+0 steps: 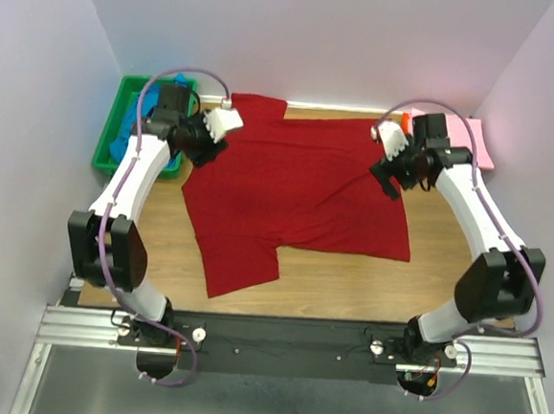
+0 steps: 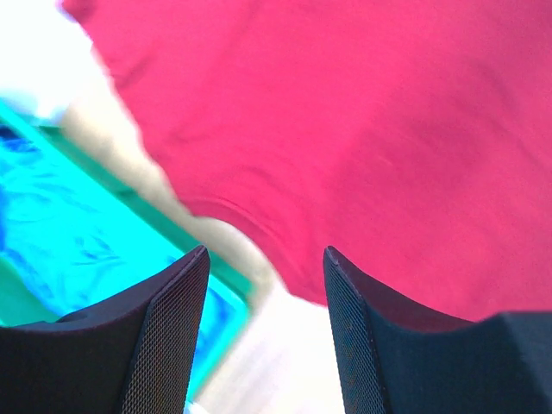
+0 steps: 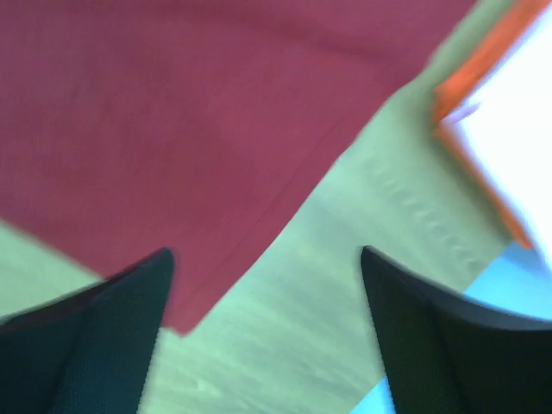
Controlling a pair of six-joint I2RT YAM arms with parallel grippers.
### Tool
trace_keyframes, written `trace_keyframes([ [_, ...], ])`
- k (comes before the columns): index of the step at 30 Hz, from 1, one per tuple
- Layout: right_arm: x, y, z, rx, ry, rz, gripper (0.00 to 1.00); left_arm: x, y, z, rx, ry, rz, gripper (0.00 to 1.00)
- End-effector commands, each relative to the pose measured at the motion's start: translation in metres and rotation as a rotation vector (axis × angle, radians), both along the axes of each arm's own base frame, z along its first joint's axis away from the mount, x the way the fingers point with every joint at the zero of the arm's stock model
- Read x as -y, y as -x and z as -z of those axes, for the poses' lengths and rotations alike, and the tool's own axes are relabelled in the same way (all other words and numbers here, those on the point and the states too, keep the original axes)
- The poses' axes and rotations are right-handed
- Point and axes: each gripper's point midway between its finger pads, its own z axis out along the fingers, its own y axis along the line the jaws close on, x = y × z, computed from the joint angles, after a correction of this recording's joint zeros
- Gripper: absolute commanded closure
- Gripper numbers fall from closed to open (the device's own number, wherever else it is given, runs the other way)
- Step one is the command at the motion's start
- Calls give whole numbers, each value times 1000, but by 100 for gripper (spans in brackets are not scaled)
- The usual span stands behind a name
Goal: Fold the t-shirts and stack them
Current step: Fold the tshirt
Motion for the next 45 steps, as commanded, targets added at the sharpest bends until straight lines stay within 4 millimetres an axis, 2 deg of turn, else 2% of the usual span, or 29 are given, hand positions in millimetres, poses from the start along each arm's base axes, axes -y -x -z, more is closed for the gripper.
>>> trace_keyframes([
  [1,12,78,61,-242,82,-117,22,10,76,55,-166,4,171,38],
  [2,19,100,84,-308,115,-141,26,10,86,59,-173,0,180,38],
  [3,24,109,91,-322,139,-148,32,9,103,68,-192,0,182,39],
  [4,31,116,94,-317,174,-141,35,9,111,72,-199,-4,184,39],
  [5,36,131,112,-352,192,-153,36,9,121,82,-217,-7,184,39],
  [6,36,127,108,-326,199,-152,37,9,120,77,-194,-11,185,39],
  [7,41,140,119,-347,216,-152,38,8,130,82,-203,-17,178,39],
  [11,45,150,135,-357,234,-153,41,9,147,93,-216,-31,182,39],
  [14,45,153,144,-376,232,-145,42,12,162,110,-250,-59,204,40],
  [23,50,153,172,-389,264,-134,47,17,178,125,-251,-120,239,40],
  [27,51,159,187,-422,272,-134,60,18,194,136,-278,-156,279,40],
  [28,53,163,190,-437,277,-133,72,17,201,142,-288,-177,295,40],
  [31,54,165,190,-436,286,-131,99,19,211,155,-297,-223,315,40],
  [37,54,164,182,-411,289,-127,99,15,211,175,-311,-284,317,44],
  [45,54,165,183,-421,292,-129,99,9,201,179,-294,-326,290,44],
])
